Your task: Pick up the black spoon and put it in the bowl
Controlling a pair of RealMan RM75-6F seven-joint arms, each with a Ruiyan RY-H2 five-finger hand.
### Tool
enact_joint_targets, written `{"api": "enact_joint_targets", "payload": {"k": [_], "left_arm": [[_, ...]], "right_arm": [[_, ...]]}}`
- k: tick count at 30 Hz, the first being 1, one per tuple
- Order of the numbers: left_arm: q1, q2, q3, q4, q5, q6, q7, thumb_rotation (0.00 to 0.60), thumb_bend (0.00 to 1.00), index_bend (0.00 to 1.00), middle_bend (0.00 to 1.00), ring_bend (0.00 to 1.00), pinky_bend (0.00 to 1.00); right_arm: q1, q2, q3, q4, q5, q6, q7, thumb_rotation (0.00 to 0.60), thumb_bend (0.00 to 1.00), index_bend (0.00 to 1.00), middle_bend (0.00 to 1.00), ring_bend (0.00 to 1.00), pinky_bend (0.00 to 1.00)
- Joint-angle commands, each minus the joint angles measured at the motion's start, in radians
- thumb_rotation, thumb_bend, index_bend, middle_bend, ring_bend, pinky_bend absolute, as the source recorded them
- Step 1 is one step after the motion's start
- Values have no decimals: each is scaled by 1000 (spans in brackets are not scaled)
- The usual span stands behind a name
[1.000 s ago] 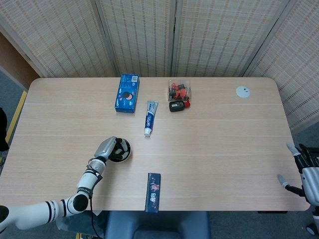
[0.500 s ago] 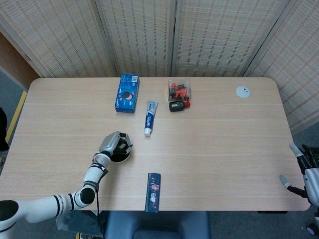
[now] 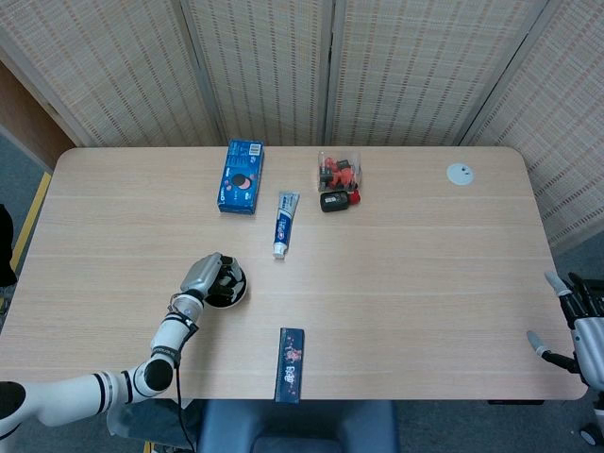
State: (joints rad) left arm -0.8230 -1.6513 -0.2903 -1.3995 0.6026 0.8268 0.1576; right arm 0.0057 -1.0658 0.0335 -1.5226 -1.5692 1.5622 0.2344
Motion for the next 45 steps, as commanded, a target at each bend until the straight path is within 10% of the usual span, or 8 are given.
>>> {"api": "enact_joint_targets", "payload": {"k": [1, 34, 45], "left_arm": [[1, 6, 10, -26, 14, 1, 6, 600, 427, 635, 1000, 1000, 1000], [7, 29, 14, -70, 32, 34, 16, 600, 427, 621, 1000, 1000, 1000], [28, 84, 35, -120, 32, 35, 17, 600, 365, 247, 1000, 1000, 1000]], "right_arm": [[-2, 0, -1, 2, 1, 1, 2, 600, 264, 30, 150, 33, 130], [-10, -4, -1, 17, -1, 12, 17, 600, 263, 30, 150, 33, 130], [-13, -7, 0, 22, -4, 21, 24, 600, 263, 30, 150, 33, 130]]}}
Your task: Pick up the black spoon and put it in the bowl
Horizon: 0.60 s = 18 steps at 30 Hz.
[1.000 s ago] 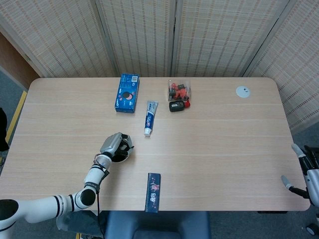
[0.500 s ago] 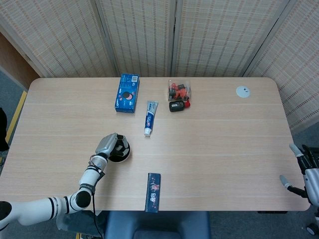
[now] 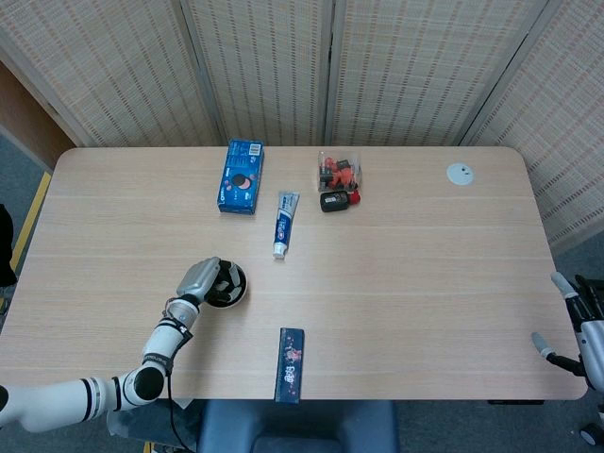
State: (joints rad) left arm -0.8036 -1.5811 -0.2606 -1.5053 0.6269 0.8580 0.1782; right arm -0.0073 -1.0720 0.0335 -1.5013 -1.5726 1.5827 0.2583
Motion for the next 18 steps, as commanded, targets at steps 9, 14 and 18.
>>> {"api": "enact_joint_targets", "payload": {"k": [9, 14, 18], "left_arm": [[30, 57, 23, -57, 32, 14, -11, 600, 222, 65, 1000, 1000, 1000], [53, 88, 19, -94, 67, 50, -28, 600, 217, 48, 997, 1000, 1000], [85, 144, 20, -143, 99, 99, -32, 600, 216, 65, 956, 976, 1000]], "right_arm": [[3, -1, 2, -2, -7, 3, 0, 600, 263, 30, 150, 33, 130], [1, 2, 2, -2, -5, 6, 1, 600, 263, 30, 150, 33, 130], [2, 5, 3, -2, -2, 3, 1, 600, 263, 30, 150, 33, 130]]}}
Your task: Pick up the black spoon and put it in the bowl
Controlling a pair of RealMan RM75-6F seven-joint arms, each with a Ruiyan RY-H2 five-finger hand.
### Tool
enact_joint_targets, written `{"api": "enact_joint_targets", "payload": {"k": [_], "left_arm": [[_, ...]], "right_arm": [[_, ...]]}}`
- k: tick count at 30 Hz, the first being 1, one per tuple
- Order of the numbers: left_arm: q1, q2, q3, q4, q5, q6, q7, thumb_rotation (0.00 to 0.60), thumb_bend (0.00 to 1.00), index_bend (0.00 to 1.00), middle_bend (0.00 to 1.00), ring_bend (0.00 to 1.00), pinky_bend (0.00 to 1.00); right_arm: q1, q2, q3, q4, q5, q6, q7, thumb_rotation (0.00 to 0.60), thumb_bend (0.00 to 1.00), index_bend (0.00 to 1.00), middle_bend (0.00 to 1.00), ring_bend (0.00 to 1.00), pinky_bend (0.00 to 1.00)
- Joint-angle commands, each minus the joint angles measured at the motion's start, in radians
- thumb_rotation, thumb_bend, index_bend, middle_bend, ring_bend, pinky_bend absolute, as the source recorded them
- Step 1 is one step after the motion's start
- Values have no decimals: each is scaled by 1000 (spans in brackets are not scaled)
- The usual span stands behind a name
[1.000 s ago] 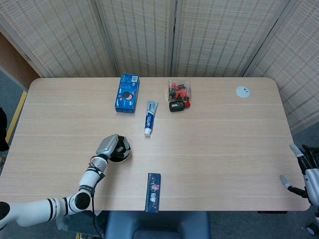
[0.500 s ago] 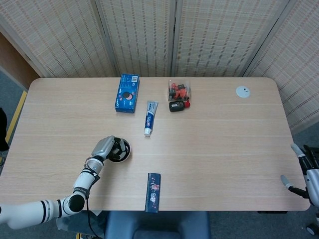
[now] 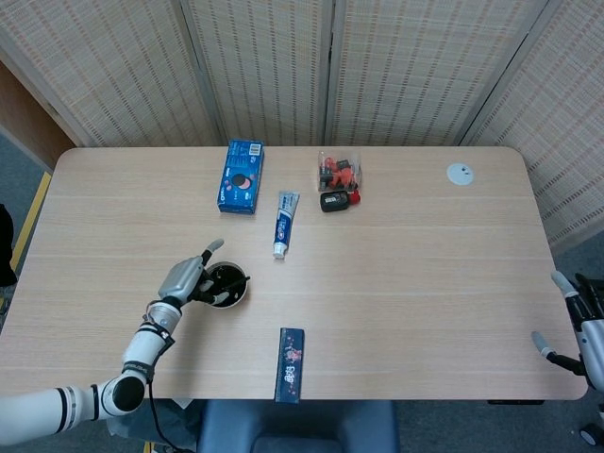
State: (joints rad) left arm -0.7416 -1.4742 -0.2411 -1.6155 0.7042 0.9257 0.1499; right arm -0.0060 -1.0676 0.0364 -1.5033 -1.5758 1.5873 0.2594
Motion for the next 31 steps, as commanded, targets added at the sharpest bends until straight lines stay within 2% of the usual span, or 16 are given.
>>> {"api": "enact_joint_targets", "payload": {"k": [1, 4, 6, 9, 12, 17, 19, 25, 31], "left_arm": [[34, 59, 4, -48, 29, 46, -1, 600, 217, 74, 937, 957, 1000], [63, 113, 23, -72, 51, 93, 24, 600, 216, 97, 823, 825, 999], [84, 136, 39, -76, 71, 137, 47, 600, 217, 122, 674, 681, 963], [130, 156, 65, -75, 118, 234, 76, 600, 217, 150, 494, 503, 822], [185, 152, 95, -53, 197, 358, 99, 600, 217, 173, 391, 387, 694], [273, 141, 147, 2, 322, 507, 110, 600, 216, 177, 305, 288, 506], [301, 143, 164, 8, 360, 547, 115, 600, 216, 177, 292, 272, 459], [386, 162, 221, -36, 473, 662, 174, 600, 217, 176, 275, 256, 396], [434, 169, 257, -91, 546, 695, 231, 600, 217, 178, 259, 249, 364]], "right_arm": [[1, 2, 1, 0, 3, -4, 0, 600, 263, 30, 150, 33, 130], [5, 4, 2, 1, 8, -12, -1, 600, 263, 30, 150, 33, 130], [8, 4, 3, 1, 10, -18, -3, 600, 263, 30, 150, 33, 130], [12, 6, 3, -1, 16, -31, -8, 600, 263, 30, 150, 33, 131], [18, 11, 4, -6, 23, -46, -15, 600, 263, 30, 150, 33, 136], [32, 12, 3, -14, 30, -78, -28, 600, 270, 30, 150, 33, 141], [36, 11, 3, -16, 30, -83, -32, 600, 270, 30, 150, 33, 141], [40, -4, -2, -13, 24, -89, -36, 600, 275, 30, 150, 33, 141], [43, -13, -6, -6, 24, -96, -30, 600, 275, 30, 150, 33, 141]]}}
